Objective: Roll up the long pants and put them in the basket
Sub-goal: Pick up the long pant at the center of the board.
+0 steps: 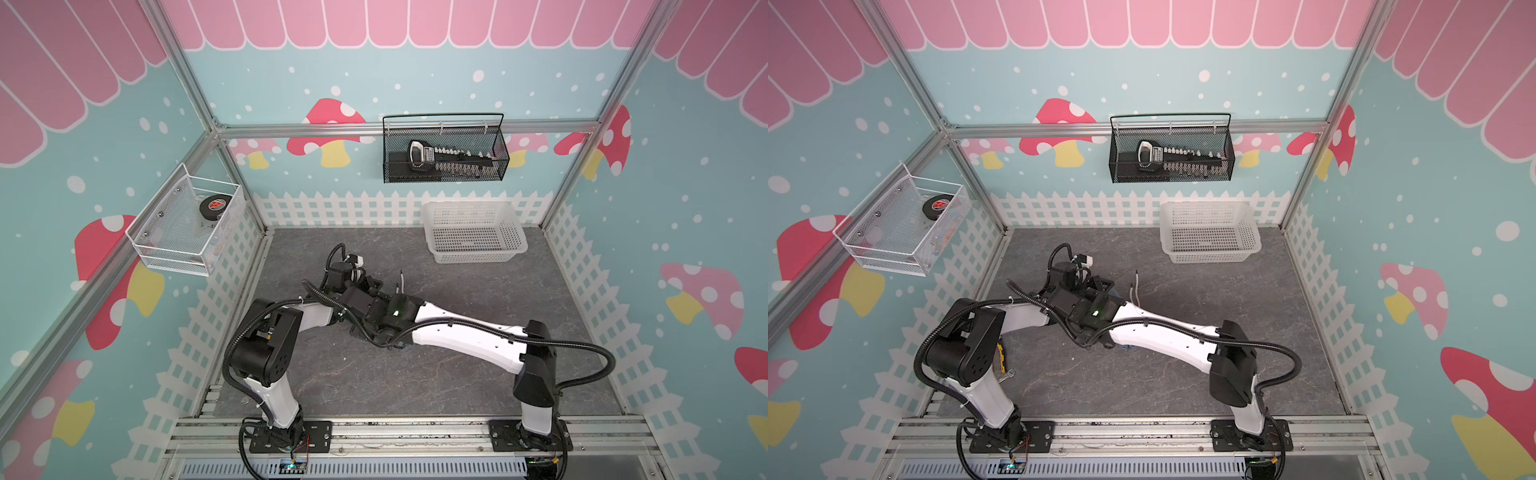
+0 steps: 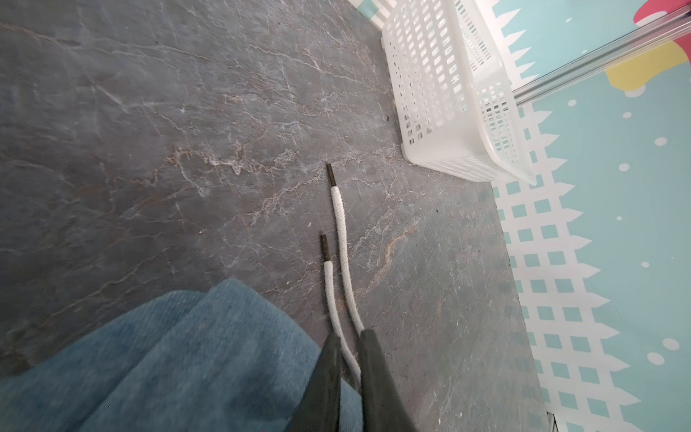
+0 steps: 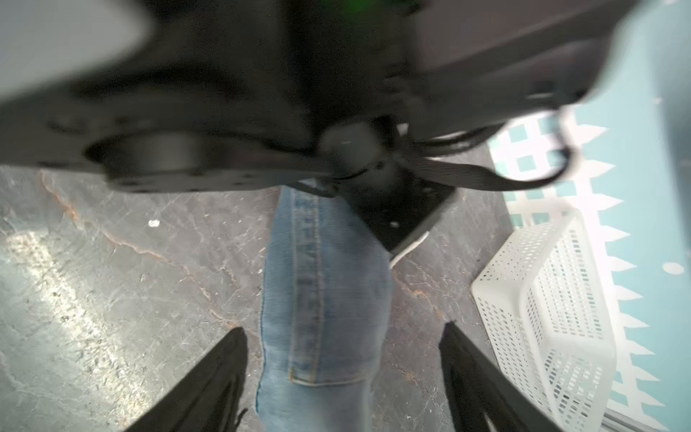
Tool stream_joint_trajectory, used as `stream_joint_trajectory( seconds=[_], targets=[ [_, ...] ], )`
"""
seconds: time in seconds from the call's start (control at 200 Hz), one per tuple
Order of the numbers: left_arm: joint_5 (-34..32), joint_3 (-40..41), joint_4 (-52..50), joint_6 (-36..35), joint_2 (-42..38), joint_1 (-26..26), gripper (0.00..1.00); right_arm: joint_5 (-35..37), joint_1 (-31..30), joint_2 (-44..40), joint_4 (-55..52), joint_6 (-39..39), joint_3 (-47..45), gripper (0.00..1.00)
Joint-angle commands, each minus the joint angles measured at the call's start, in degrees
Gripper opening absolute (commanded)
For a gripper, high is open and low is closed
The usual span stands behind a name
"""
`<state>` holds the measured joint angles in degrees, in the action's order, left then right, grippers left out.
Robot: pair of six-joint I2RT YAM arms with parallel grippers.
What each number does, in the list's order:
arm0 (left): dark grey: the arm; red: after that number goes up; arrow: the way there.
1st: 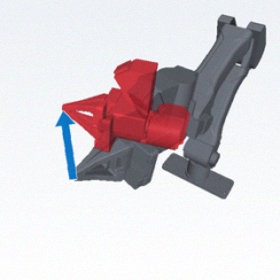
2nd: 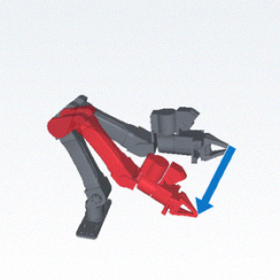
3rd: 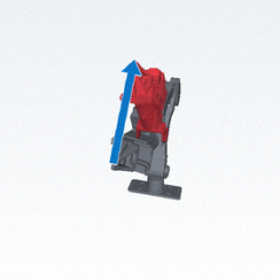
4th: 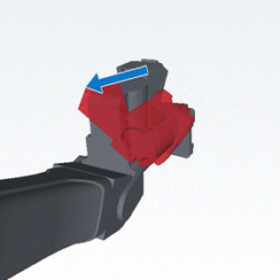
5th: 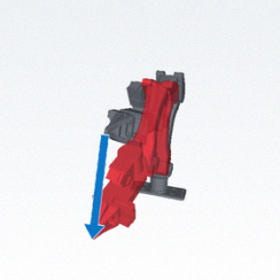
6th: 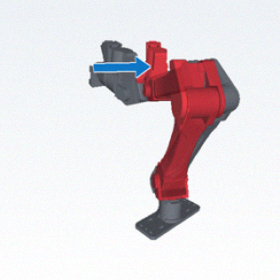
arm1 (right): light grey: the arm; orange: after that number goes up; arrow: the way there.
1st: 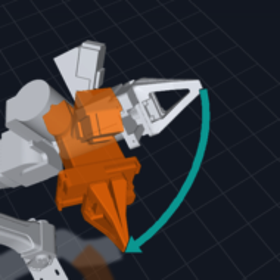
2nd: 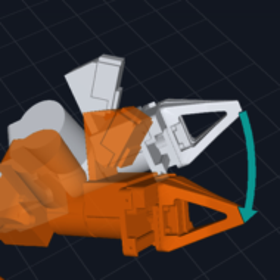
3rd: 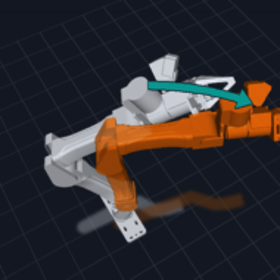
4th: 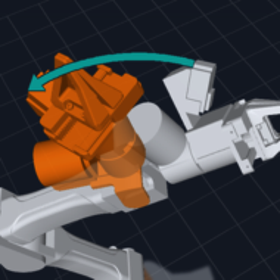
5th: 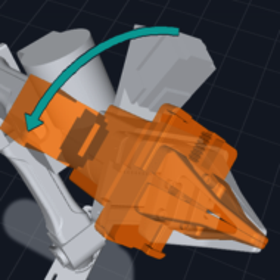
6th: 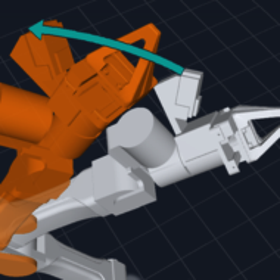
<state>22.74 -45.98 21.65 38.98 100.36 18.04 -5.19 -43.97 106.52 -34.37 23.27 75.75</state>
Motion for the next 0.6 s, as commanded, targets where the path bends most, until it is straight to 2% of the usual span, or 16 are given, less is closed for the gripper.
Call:
stream_joint_trajectory(
  seconds=[0.0,0.13,0.275,0.39,0.42,0.43,0.44,0.595],
  targets=[
    [-0.6,3.5,-14.4,0.3,6.8,0.6,0.14,-0.3,-0.2,3.4,-1.7,-0.1,-2.5,0.0],
    [-0.1,3.2,-14.7,0.1,7.5,0.6,0.14,7.1,-0.3,-0.4,-6.7,-2.8,2.6,0.02],
    [0.5,2.8,-14.6,0.0,7.8,0.6,0.14,19.2,-3.0,-4.4,-13.1,-9.7,11.9,0.32],
    [1.0,2.5,-14.5,0.0,8.2,0.6,0.14,27.0,-8.9,-5.1,-15.1,-17.5,18.8,0.47],
    [1.0,2.4,-14.5,-0.1,8.4,0.6,0.14,29.3,-10.9,-4.5,-15.6,-19.1,20.5,0.57],
    [1.0,2.4,-14.5,-0.1,8.4,0.6,0.14,30.1,-11.5,-4.3,-15.8,-19.7,21.1,0.66],
    [1.1,2.4,-14.5,-0.1,8.4,0.6,0.14,30.8,-12.1,-4.1,-15.9,-20.3,21.6,0.69],
    [1.5,2.1,-14.5,0.0,8.6,0.6,0.14,38.2,-22.0,3.3,-18.0,-29.0,27.2,0.76]
  ],
)
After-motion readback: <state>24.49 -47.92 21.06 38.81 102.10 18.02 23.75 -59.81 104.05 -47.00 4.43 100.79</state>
